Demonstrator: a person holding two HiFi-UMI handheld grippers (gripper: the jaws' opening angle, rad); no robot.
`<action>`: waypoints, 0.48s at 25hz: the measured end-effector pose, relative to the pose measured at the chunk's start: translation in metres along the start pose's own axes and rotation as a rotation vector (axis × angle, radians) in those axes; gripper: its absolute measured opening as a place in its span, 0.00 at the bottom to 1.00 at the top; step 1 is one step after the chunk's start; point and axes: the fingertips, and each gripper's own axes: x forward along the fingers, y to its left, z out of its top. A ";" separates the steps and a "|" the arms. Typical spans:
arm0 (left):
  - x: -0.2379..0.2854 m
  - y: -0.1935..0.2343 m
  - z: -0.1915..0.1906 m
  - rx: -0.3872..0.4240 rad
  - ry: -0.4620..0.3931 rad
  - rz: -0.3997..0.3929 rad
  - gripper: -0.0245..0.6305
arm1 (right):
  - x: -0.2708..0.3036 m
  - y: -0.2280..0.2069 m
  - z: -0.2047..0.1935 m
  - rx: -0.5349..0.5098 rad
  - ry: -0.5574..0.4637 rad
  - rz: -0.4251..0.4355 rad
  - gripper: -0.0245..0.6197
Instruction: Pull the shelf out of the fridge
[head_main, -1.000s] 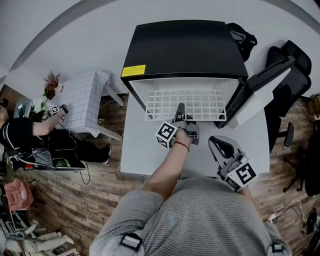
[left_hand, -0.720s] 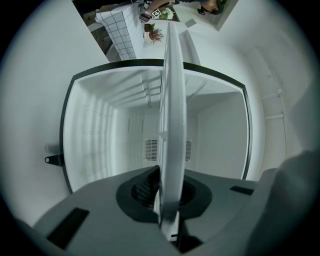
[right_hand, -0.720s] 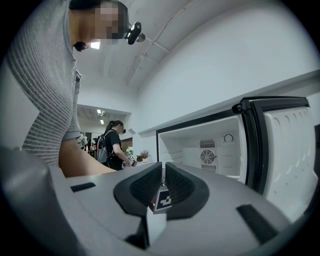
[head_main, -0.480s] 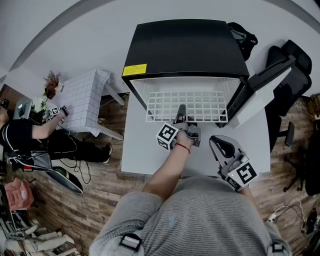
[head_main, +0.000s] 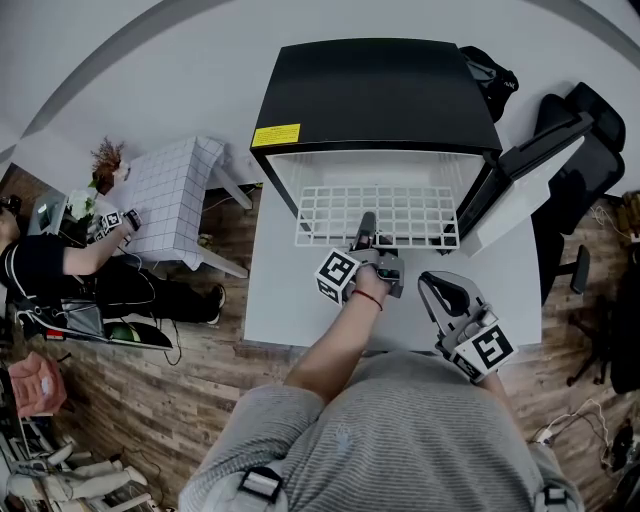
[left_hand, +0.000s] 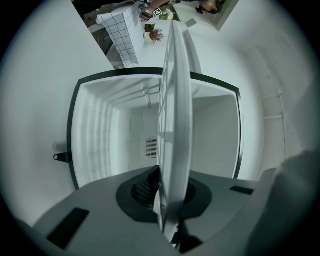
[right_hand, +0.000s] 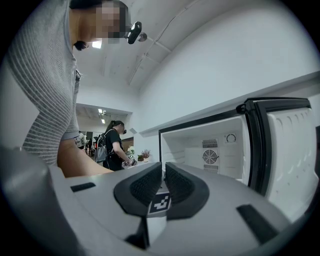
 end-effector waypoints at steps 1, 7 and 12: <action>-0.001 0.000 0.000 -0.001 0.000 0.000 0.09 | 0.001 0.002 0.002 0.001 -0.010 0.003 0.06; -0.005 -0.001 -0.002 -0.003 0.000 -0.006 0.09 | -0.002 0.004 0.000 -0.007 -0.002 0.003 0.06; -0.008 -0.002 -0.002 -0.002 -0.001 -0.008 0.09 | -0.003 0.006 -0.004 -0.012 0.014 -0.002 0.06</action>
